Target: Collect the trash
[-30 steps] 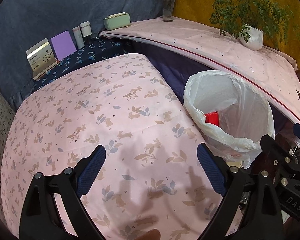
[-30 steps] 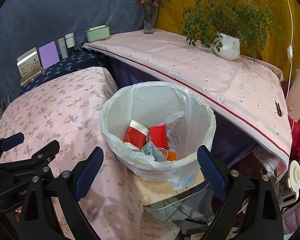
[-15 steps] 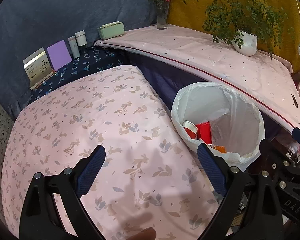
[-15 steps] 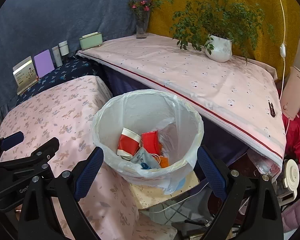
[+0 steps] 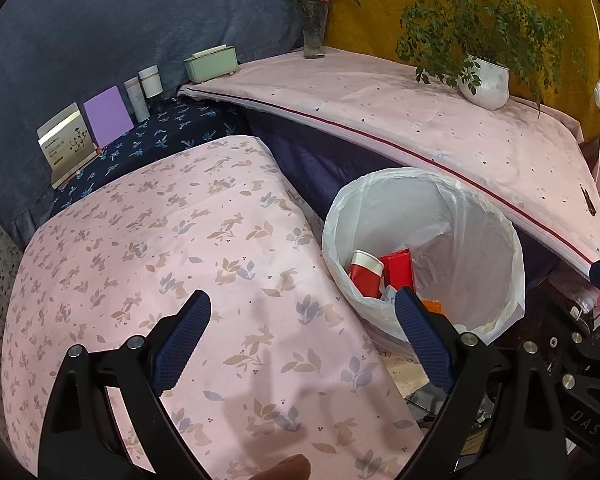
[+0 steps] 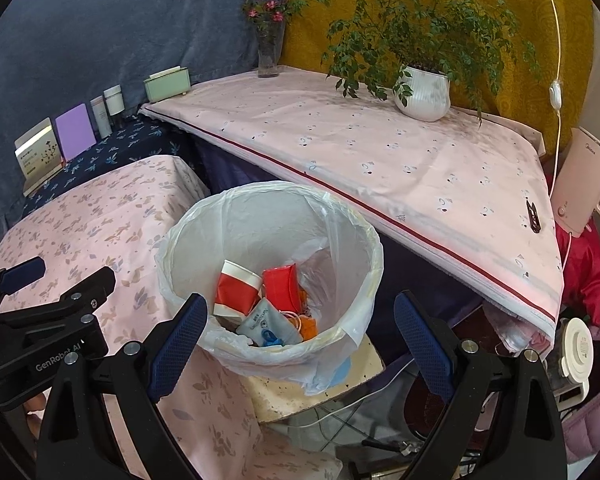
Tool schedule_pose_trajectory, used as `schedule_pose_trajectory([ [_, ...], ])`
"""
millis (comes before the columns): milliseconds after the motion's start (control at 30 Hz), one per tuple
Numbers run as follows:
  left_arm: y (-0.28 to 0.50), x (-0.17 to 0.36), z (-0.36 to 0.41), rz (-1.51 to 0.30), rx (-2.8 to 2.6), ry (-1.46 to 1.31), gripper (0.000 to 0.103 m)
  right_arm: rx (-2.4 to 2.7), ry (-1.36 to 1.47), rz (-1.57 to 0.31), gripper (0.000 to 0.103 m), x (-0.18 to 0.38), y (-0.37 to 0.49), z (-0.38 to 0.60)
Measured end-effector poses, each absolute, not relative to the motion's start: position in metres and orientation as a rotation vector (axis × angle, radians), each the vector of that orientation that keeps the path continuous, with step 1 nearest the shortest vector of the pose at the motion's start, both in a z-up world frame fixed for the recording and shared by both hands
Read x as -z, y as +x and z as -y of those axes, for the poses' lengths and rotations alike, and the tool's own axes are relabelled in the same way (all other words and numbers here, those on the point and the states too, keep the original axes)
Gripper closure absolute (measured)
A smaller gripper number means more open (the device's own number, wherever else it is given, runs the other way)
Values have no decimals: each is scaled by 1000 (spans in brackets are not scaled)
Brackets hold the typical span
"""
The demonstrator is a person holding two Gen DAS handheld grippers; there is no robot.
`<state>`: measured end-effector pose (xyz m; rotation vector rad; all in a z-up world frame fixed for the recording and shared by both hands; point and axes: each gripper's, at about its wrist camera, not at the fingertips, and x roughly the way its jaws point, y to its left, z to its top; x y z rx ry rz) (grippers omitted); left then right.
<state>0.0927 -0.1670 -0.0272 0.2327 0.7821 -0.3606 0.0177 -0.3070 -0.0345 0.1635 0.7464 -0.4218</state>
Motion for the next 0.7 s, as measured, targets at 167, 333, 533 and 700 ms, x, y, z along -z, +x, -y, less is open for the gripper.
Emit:
schedule_pose_trajectory([
  [167,94,30,171,-787,362,237,14,424,163,-754,12,38,17,309],
  [333,93,31,172,-787,362,239,14,422,160,-757,12,39,17,309],
  [533,93,32,175,-784,362,245,14,421,159,-757,12,40,18,309],
  [700,94,34,173,-789,350,241,14,419,157,-761,12,41,18,308],
])
